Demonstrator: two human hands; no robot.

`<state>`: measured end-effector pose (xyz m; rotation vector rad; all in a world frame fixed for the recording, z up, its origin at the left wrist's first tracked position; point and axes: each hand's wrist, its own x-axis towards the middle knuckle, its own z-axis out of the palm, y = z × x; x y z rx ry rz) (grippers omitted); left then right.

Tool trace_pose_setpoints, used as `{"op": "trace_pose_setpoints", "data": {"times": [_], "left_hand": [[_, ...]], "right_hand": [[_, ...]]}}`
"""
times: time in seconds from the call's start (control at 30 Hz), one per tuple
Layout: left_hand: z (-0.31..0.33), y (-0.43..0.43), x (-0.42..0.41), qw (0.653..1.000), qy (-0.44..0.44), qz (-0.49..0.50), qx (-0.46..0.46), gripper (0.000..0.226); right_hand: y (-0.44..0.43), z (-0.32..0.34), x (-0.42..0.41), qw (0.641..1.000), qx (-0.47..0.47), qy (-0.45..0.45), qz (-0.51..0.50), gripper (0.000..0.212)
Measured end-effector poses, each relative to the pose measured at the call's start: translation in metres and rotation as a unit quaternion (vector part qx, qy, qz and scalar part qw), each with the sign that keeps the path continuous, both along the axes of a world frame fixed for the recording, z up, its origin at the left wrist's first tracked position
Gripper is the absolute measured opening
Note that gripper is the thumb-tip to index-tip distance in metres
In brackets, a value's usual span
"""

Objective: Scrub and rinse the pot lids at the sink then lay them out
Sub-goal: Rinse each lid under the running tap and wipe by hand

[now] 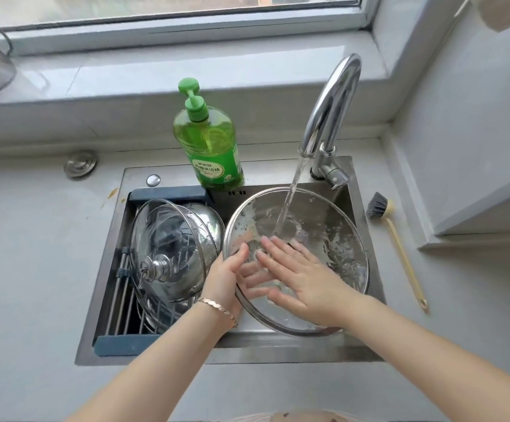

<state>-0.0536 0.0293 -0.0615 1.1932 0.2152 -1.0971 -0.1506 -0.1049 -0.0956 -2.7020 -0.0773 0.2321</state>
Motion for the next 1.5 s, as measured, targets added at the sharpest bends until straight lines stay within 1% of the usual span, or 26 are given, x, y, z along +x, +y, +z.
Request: {"op": "trace_pose_setpoints", "data": {"times": [0.03, 0.1, 0.17, 0.2, 0.23, 0.3, 0.33, 0.37, 0.4, 0.43, 0.47, 0.5, 0.53, 0.6, 0.67, 0.7, 0.8, 0.93, 1.03, 1.1, 1.13, 1.2, 1.27, 1.33, 1.4, 1.5], "left_hand": [[0.0, 0.001, -0.001, 1.0, -0.006, -0.007, 0.001, 0.033], [0.001, -0.001, -0.006, 1.0, -0.017, -0.021, -0.004, 0.03], [0.001, -0.006, -0.009, 0.999, -0.019, -0.026, -0.012, 0.027], [0.0, -0.009, -0.008, 1.0, -0.019, -0.022, -0.012, 0.025], [0.001, -0.011, -0.007, 1.0, -0.017, -0.017, -0.009, 0.024], [0.001, -0.014, -0.004, 1.0, -0.011, -0.005, -0.003, 0.032], [0.002, -0.013, -0.003, 1.0, -0.007, -0.001, -0.001, 0.036], [0.003, -0.012, -0.003, 1.0, -0.002, 0.001, -0.003, 0.036], [0.002, -0.01, -0.004, 1.0, 0.0, -0.001, -0.006, 0.032], [0.002, -0.009, -0.006, 1.0, 0.002, -0.008, -0.008, 0.029], [0.002, -0.009, -0.008, 1.0, 0.002, -0.015, -0.008, 0.028], [0.002, -0.01, -0.011, 1.0, 0.001, -0.02, -0.006, 0.03], [0.001, -0.011, -0.013, 1.0, -0.001, -0.025, -0.005, 0.031], [0.0, -0.013, -0.016, 0.999, -0.012, -0.031, -0.009, 0.025], [0.0, -0.013, -0.015, 0.999, -0.014, -0.03, -0.004, 0.02], [0.001, -0.014, -0.013, 0.999, -0.015, -0.032, 0.001, 0.019], [0.001, -0.014, -0.008, 0.999, -0.021, -0.025, 0.02, 0.018], [0.002, -0.013, -0.001, 0.998, -0.048, 0.03, 0.016, 0.012], [0.002, -0.015, -0.003, 0.997, -0.063, 0.031, 0.009, 0.01], [0.003, -0.018, -0.006, 0.998, -0.065, 0.027, 0.005, 0.011], [0.003, -0.02, -0.007, 0.997, -0.07, 0.022, 0.004, 0.011], [0.004, -0.023, -0.006, 0.997, -0.077, 0.006, 0.001, 0.014], [0.005, -0.025, -0.005, 0.997, -0.078, -0.001, 0.01, 0.02], [0.006, -0.025, -0.003, 0.996, -0.091, 0.008, 0.023, 0.029], [0.004, -0.026, 0.001, 0.993, -0.105, 0.032, 0.038, 0.038], [0.003, -0.023, 0.007, 0.992, -0.087, 0.061, 0.07, 0.063]], "right_hand": [[-0.007, -0.002, -0.004, 1.0, -0.016, 0.001, -0.018, 0.075], [-0.022, -0.003, -0.003, 0.992, -0.028, 0.05, -0.114, 0.081], [-0.026, 0.004, 0.007, 0.981, -0.038, 0.059, -0.179, 0.081], [-0.021, 0.007, 0.011, 0.983, -0.029, 0.054, -0.176, 0.08], [-0.014, 0.008, 0.012, 0.989, -0.015, 0.047, -0.137, 0.078], [-0.001, 0.006, 0.008, 1.0, -0.002, 0.011, -0.016, 0.071], [0.001, 0.004, 0.004, 1.0, -0.005, -0.02, 0.021, 0.069], [-0.001, 0.002, 0.001, 0.999, -0.021, -0.032, 0.028, 0.069], [-0.007, 0.002, 0.0, 0.999, -0.033, -0.018, 0.002, 0.073], [-0.014, 0.0, 0.001, 0.998, -0.035, 0.001, -0.046, 0.077], [-0.017, -0.001, 0.003, 0.996, -0.032, 0.026, -0.081, 0.077], [-0.018, 0.001, 0.007, 0.995, -0.027, 0.031, -0.09, 0.075], [-0.014, 0.002, 0.012, 0.996, -0.02, 0.023, -0.079, 0.072], [-0.007, 0.002, 0.021, 1.0, -0.006, 0.0, -0.031, 0.067], [-0.009, -0.001, 0.028, 1.0, 0.003, -0.011, -0.024, 0.066], [-0.014, -0.004, 0.031, 0.999, 0.007, -0.01, -0.046, 0.066], [-0.032, -0.014, 0.034, 0.988, 0.009, -0.003, -0.152, 0.072], [-0.036, -0.021, 0.016, 0.951, 0.016, 0.041, -0.306, 0.063], [-0.027, -0.02, 0.017, 0.921, 0.006, 0.014, -0.389, 0.064], [-0.022, -0.015, 0.028, 0.912, 0.012, 0.009, -0.41, 0.065], [-0.02, -0.012, 0.034, 0.918, 0.019, 0.003, -0.396, 0.066], [-0.014, -0.002, 0.046, 0.943, 0.047, -0.026, -0.329, 0.068], [-0.008, 0.008, 0.053, 0.96, 0.066, -0.045, -0.267, 0.072], [-0.001, 0.013, 0.053, 0.975, 0.088, -0.092, -0.182, 0.066], [0.006, 0.01, 0.046, 0.979, 0.126, -0.136, -0.081, 0.058], [0.006, 0.002, 0.029, 0.979, 0.162, -0.121, 0.005, 0.051]]}}
